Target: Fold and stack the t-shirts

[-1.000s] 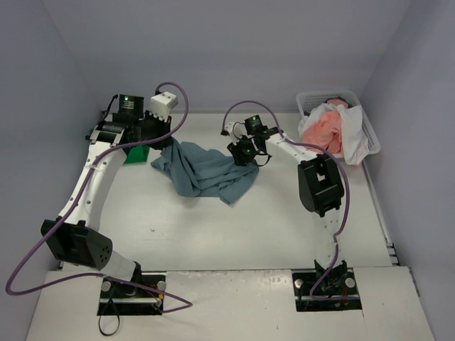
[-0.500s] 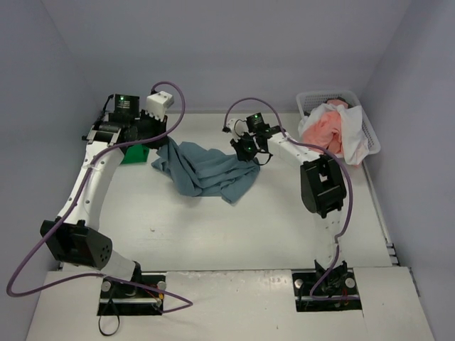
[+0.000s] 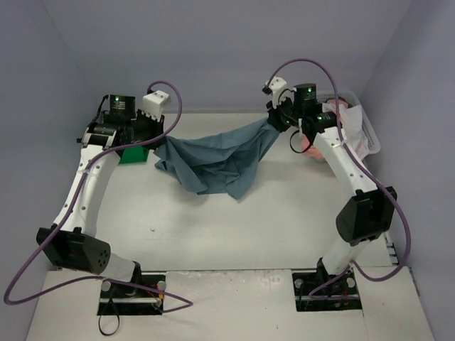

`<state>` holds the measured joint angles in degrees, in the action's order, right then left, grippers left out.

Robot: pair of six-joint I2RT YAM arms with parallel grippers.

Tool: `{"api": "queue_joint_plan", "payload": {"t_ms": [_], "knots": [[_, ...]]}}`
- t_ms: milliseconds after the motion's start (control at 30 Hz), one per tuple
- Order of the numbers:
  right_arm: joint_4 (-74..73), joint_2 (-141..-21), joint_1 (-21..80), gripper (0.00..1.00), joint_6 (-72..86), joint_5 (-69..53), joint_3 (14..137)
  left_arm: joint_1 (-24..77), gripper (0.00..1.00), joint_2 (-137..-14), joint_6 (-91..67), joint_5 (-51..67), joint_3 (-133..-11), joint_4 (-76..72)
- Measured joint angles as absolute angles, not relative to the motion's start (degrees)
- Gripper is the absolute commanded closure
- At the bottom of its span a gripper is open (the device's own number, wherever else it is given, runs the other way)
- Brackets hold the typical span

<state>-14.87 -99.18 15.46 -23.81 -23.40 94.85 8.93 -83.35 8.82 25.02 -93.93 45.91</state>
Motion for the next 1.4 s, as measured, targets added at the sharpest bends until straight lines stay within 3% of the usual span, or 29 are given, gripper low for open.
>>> {"api": "queue_joint_plan", "payload": {"t_ms": [833, 1400], "knots": [[-23.4, -66.9, 4.3, 1.00, -22.3, -30.7, 92.7, 7.3, 1.00, -71.8, 10.0, 22.2, -102.7, 54.1], [-20.4, -55.2, 4.2, 1.00, -17.4, -35.4, 95.8, 7.0, 1.00, -68.9, 7.1, 23.9, -132.8, 59.2]]}}
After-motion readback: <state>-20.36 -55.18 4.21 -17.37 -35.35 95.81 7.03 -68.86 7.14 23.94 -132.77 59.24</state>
